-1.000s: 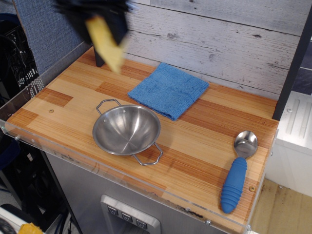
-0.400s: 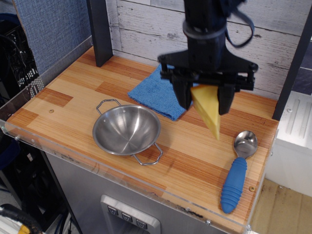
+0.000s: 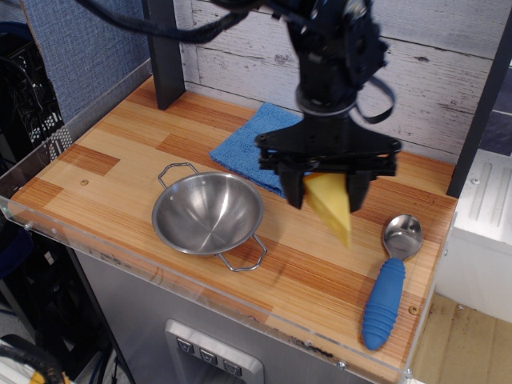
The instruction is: Move the cheese to the right of the bowl.
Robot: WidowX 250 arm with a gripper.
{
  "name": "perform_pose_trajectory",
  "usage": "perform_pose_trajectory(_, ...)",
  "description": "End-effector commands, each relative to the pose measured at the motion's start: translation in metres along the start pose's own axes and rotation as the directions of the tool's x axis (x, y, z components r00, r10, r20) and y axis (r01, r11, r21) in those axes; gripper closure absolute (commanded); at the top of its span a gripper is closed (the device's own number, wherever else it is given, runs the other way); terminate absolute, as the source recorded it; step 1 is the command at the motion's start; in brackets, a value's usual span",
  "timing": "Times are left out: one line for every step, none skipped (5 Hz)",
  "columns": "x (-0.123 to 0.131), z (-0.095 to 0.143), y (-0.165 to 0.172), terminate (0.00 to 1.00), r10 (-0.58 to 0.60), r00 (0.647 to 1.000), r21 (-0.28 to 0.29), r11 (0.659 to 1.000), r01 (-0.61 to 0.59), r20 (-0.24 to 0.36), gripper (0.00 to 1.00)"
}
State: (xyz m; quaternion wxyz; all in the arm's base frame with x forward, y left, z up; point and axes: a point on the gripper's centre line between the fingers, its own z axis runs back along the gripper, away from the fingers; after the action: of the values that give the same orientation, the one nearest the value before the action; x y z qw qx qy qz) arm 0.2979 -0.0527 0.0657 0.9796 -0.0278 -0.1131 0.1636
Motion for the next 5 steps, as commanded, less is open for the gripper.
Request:
perform_pose_trajectory(0.015, -0.02, 0.027, 0.0, -0.095, 0.995, 0.04, 0.995, 0.095, -0.005, 1.0)
perform_pose_trajectory(0.014, -0.029, 0.023, 0.0, -0.3, 0.953, -0.023, 0.954, 0.3, -0.028, 1.0)
perform_pose_trajectory(0.01, -0.04, 0.018, 0.0, -0.384, 0.922, -0.072, 0.922, 0.38, -0.047, 1.0)
perform_pose_trajectory(0.008, -0.05, 0.018, 0.0, -0.401, 0.913, -0.085, 0.915, 0.395, -0.077, 1.0)
perform_pose_trajectory(0.008, -0.046, 0.021, 0.0, -0.399, 0.913, -0.089, 0.916, 0.392, -0.083, 0.0)
